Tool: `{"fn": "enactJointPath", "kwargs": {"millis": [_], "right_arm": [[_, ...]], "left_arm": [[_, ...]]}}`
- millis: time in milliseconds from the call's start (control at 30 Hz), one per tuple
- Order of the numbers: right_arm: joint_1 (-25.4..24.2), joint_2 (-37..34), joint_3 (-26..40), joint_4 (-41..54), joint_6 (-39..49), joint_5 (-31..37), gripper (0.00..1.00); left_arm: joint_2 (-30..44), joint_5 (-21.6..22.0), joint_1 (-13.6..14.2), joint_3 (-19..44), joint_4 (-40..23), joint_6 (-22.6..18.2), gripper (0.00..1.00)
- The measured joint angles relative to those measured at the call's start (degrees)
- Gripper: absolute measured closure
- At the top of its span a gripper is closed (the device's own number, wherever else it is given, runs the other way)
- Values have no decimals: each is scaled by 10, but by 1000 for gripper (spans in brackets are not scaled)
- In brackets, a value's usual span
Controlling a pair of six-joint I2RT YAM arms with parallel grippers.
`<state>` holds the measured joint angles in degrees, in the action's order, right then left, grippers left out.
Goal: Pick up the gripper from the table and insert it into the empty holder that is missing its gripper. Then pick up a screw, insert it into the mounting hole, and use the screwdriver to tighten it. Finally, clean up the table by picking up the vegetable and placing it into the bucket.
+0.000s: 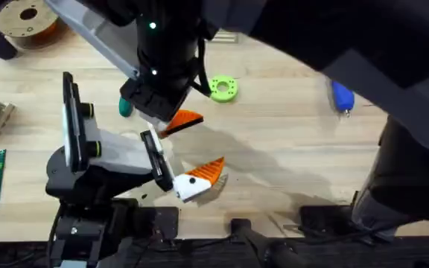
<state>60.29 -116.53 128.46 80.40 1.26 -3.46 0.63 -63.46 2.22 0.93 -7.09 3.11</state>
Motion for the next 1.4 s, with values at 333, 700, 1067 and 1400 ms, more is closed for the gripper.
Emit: {"fn": "enactJointPath", "kwargs": {"millis": [333,700,1067,1400], "right_arm": [[0,-8,2,10,0,0,996],[0,-7,2,24,0,11,996],[0,-9,40,38,0,13,996],[0,-9,40,50,0,13,996]], "left_arm": [[0,0,0,0,0,4,15],[0,0,0,0,0,4,15],[0,0,0,0,0,3,15],[0,0,0,0,0,3,15]]}}
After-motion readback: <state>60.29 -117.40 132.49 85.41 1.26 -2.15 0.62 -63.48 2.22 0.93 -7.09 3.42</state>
